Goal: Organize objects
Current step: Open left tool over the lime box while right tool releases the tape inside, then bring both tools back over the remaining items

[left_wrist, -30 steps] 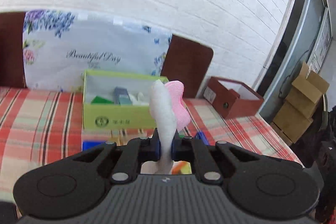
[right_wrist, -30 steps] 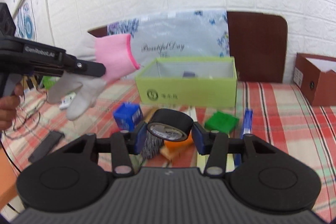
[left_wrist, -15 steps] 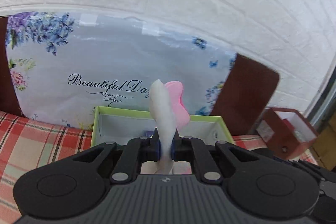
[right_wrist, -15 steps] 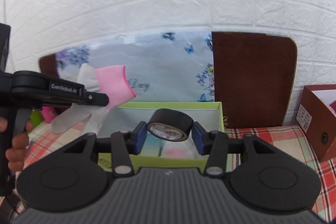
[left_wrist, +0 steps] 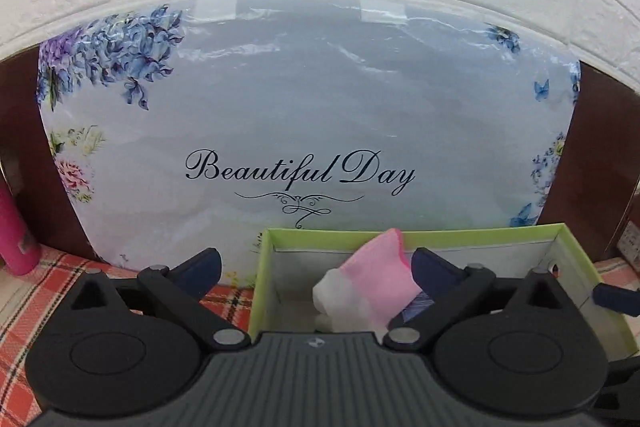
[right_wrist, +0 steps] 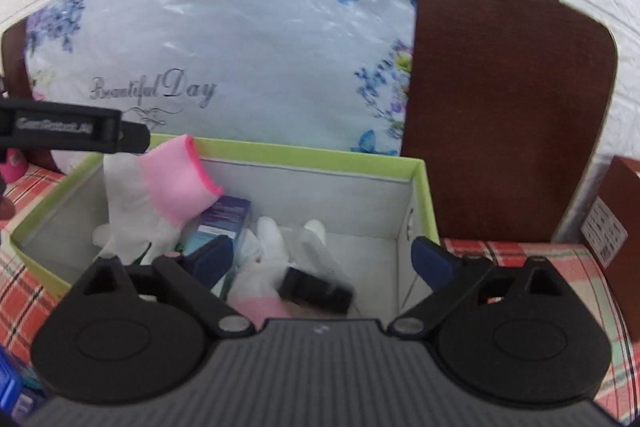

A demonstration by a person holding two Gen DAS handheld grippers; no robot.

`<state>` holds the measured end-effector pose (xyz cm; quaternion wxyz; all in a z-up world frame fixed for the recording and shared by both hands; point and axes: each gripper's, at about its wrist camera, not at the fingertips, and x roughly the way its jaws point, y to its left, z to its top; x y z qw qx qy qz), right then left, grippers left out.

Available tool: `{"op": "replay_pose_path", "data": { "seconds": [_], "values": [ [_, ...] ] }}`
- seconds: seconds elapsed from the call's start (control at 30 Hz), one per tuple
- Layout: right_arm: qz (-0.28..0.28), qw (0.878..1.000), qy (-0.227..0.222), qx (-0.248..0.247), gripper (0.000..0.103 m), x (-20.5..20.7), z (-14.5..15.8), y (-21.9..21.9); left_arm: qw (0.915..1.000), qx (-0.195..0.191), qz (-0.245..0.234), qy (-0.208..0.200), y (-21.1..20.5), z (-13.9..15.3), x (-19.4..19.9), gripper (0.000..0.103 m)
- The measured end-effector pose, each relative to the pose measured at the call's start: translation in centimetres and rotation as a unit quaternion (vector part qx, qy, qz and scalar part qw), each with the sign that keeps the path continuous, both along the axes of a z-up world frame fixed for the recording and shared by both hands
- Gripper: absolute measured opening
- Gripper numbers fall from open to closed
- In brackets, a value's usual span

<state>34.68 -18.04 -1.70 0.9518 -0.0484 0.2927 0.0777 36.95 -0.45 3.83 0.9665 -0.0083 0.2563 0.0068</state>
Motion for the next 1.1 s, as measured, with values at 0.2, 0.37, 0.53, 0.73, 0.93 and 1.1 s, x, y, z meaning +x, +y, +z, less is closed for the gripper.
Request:
{"op": "replay_pose_path", "data": {
  "seconds": [0.2, 0.37, 0.53, 0.73, 0.93, 1.1],
  "values": [
    [0.007, 1.0, 0.0, 0.01, 0.103, -1.0, 1.5, -0.1, 1.0, -0.001, -0.005, 0.002, 1.4, 0.2, -1.1, 0.103],
    [0.003, 0.998, -0.03, 0.052, 0.103, -4.5, 5.1, -0.5, 1.0, 0.0, 0.001, -0.008, 1.3, 3.1, -4.9, 0.103],
    [0.019, 0.993, -0.082, 0.086, 0.103, -9.9, 8.7, -1.3, 1.0, -0.003, 0.003, -0.009, 1.0, 5.6, -10.4, 0.103],
    [0.045, 0.989, -0.103, 0.1, 0.103, -17.1, 10.4, -1.4, 0.9995, 0.014, -0.001, -0.026, 0.5, 6.1, -18.4, 0.103],
    [0.045, 0.988, -0.087, 0.116, 0.103, -23.5, 8.2, -1.6, 1.0, 0.006, 0.001, -0.004, 0.3, 3.4, -23.8, 0.103],
    [0.027, 0.99, -0.055, 0.13, 0.103, -26.8, 5.1, -2.4, 0.9998, 0.007, 0.007, 0.017, 0.1, 1.2, -26.4, 0.103]
  ]
}}
